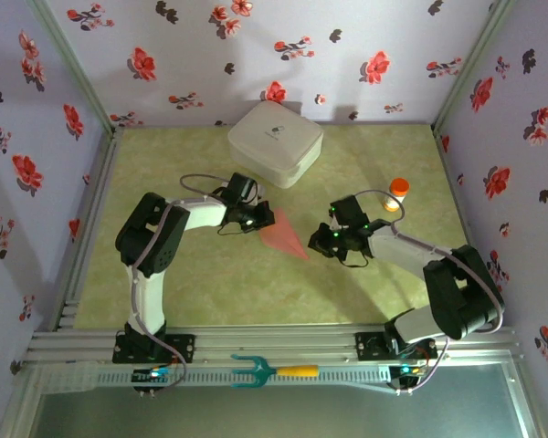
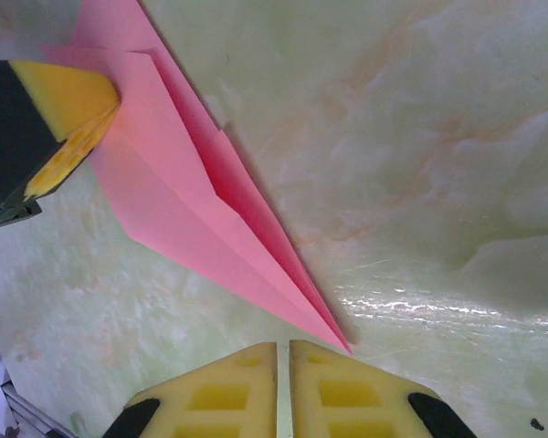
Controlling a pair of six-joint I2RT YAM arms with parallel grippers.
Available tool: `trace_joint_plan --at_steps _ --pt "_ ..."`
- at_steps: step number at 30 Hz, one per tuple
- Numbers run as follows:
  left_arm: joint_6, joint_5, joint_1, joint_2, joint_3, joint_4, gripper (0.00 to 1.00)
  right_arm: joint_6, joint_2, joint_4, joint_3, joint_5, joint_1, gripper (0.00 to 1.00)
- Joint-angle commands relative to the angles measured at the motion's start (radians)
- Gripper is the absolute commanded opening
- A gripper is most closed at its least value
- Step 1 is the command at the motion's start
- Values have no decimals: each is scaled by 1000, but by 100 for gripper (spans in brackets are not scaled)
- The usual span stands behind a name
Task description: Fold a paper plane with a square sheet of paper (pick it up from the middle)
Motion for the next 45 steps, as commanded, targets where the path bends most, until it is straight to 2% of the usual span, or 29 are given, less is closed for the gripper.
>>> trace_joint_plan --at_steps 1,3,6,9,15,18,22,26,30,39,45 --pt "24 -28 6 22 -22 -77 1 0 16 42 11 -21 -11 16" --pt "19 -39 8 21 -34 -71 1 7 29 99 -3 -58 -18 22" --pt "-3 -34 8 17 -56 -43 1 32 43 143 -9 -107 -21 23" --pt "-9 -31 8 18 -64 -27 1 77 43 181 -33 -104 -21 28" --pt "-4 -17 9 28 -54 -29 1 95 110 147 -16 -126 -19 27" --pt "-11 -12 9 35 -47 -26 1 69 109 71 -8 -69 -19 29" --pt "-13 -10 9 32 -46 -27 1 40 111 33 -18 -64 -24 30" --pt "-14 -8 9 33 -44 -31 1 50 134 84 -46 -121 -25 30" --pt "-15 -9 9 32 -42 -31 1 50 135 86 -53 -115 -26 30" --pt "-17 -10 9 27 -48 -25 1 72 146 206 -79 -185 -24 26" --pt "-19 -8 9 27 -50 -21 1 84 158 267 -89 -205 -26 27"
